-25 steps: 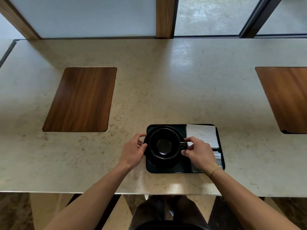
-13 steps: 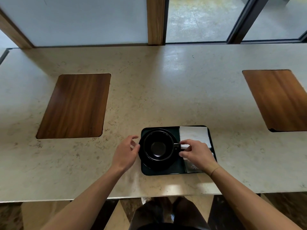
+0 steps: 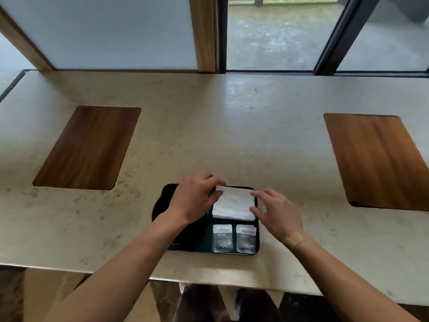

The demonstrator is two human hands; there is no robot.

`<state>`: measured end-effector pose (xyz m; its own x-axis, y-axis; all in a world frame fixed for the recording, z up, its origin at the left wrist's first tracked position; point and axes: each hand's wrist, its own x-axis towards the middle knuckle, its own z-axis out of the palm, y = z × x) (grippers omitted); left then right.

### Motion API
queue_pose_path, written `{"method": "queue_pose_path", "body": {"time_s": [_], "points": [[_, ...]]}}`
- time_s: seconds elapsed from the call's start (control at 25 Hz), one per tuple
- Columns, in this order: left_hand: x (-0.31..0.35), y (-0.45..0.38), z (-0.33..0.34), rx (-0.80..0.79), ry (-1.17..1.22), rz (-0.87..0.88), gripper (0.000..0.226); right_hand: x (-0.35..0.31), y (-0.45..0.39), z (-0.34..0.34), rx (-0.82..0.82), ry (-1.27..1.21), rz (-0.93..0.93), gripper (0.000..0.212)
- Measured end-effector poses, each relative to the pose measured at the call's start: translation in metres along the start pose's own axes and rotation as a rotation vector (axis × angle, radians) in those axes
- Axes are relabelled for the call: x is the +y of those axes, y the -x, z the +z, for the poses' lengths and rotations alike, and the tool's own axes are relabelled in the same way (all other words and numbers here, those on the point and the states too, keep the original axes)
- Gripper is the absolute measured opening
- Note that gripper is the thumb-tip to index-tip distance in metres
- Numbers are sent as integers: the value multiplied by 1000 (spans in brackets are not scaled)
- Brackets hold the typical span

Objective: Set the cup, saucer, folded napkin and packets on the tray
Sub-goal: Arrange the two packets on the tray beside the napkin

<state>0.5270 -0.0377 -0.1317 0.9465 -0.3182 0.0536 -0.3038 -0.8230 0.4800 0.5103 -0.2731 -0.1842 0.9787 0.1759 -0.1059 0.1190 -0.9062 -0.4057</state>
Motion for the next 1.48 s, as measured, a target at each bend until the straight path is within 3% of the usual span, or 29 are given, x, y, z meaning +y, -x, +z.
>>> {"method": "queue_pose_path", "body": {"time_s": [0.16, 0.4, 1.48], "points": [[7, 2, 35, -159, -270, -120, 31, 12, -4, 6, -15, 22, -44, 44], [-2, -13, 61, -340, -523, -83, 42, 10, -3, 28, -14, 135, -83, 40], [-9, -15, 74, -337, -586, -28, 39, -5, -3, 35, -70, 404, -86, 50]]}}
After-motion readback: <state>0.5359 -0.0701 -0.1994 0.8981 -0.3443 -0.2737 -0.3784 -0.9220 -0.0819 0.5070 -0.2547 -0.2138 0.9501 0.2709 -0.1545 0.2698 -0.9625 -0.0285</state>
